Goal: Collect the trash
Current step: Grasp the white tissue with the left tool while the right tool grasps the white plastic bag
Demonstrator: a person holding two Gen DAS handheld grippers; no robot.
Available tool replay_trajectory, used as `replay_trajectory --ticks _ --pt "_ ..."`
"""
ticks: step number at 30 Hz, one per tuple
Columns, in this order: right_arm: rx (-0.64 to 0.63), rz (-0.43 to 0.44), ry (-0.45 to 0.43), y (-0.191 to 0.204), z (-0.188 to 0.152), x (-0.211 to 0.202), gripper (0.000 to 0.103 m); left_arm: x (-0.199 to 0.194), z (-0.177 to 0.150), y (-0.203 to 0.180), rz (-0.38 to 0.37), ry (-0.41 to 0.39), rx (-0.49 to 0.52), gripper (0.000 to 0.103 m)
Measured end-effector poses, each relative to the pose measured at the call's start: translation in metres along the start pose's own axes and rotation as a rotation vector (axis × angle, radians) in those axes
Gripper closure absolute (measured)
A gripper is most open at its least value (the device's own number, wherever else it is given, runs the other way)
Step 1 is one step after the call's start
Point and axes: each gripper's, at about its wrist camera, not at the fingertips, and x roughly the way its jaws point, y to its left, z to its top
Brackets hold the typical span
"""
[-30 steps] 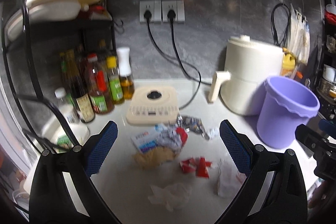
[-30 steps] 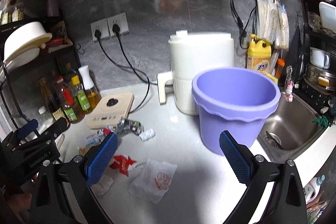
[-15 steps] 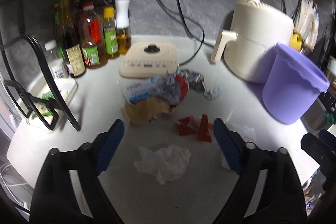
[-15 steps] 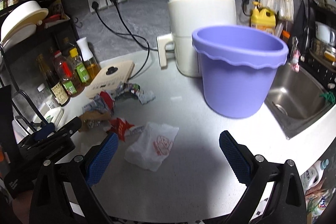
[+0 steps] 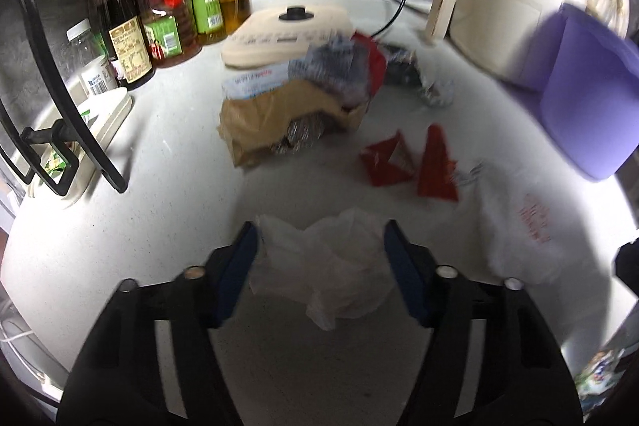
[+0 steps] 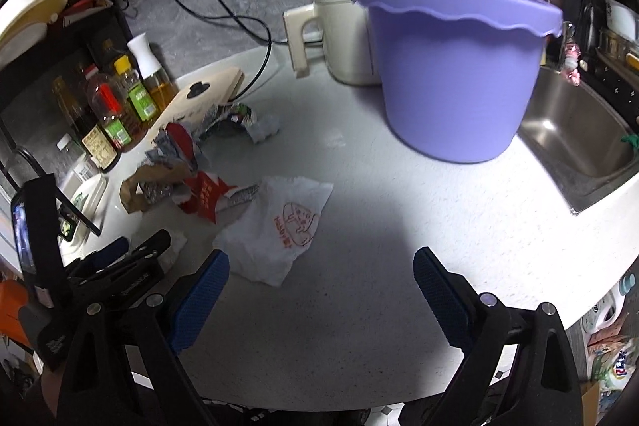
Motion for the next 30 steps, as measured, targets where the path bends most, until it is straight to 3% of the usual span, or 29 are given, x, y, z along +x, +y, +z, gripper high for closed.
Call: replay_trajectory --ticks 2,4,7,17,26,30 --pt "-0.007 -0.007 -0.003 0.004 -0.001 0.003 0.012 0.002 -0.002 0.0 -0.021 -0.01 -0.004 0.057" --pt "-0.015 0.004 -0.001 0.009 -0.001 0.007 0.012 0.001 -0.001 -0.004 -0.028 -0.014 0.014 0.082" --pt "-0.024 0.021 0.007 0.016 -0.001 0.013 0.015 -0.003 0.004 -0.005 -0.036 -0.024 0.003 0.093" --pt "-0.069 0.039 0.019 0.039 0.001 0.033 0.034 -0.025 0.026 0.017 -0.052 -0.108 -0.044 0.094" --pt "-0.128 0.044 0.047 0.058 0.002 0.06 0.035 -0.028 0.034 0.039 -0.018 -0.126 -0.077 0.094" --pt "-0.14 0.012 0.096 0.061 -0.003 0.072 0.045 -0.028 0.035 0.045 -0.019 -0.121 -0.092 0.094"
